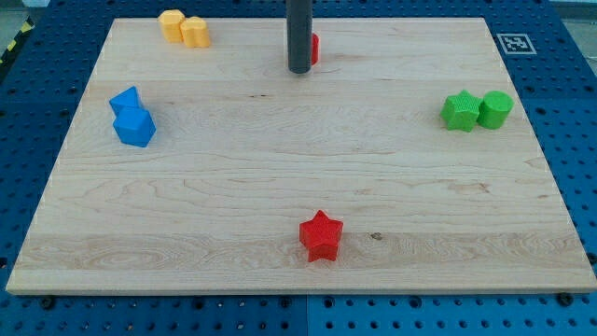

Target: Place the red circle at the top center of the board

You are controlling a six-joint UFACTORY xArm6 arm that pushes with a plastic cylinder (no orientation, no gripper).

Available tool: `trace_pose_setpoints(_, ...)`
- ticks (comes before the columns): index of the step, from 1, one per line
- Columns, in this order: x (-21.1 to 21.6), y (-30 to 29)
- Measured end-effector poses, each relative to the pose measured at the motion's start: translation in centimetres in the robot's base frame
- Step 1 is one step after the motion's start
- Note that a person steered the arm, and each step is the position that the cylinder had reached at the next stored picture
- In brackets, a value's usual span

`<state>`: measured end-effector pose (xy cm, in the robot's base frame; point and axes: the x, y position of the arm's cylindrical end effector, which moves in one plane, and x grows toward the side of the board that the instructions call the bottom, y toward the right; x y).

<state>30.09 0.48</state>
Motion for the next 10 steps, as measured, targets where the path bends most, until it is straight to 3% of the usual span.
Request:
trace_pose_setpoints(3,-3.8,4.3)
trace_pose_setpoints(4,-1.6,4.5)
trace_pose_setpoints(10,-2.2,0.1)
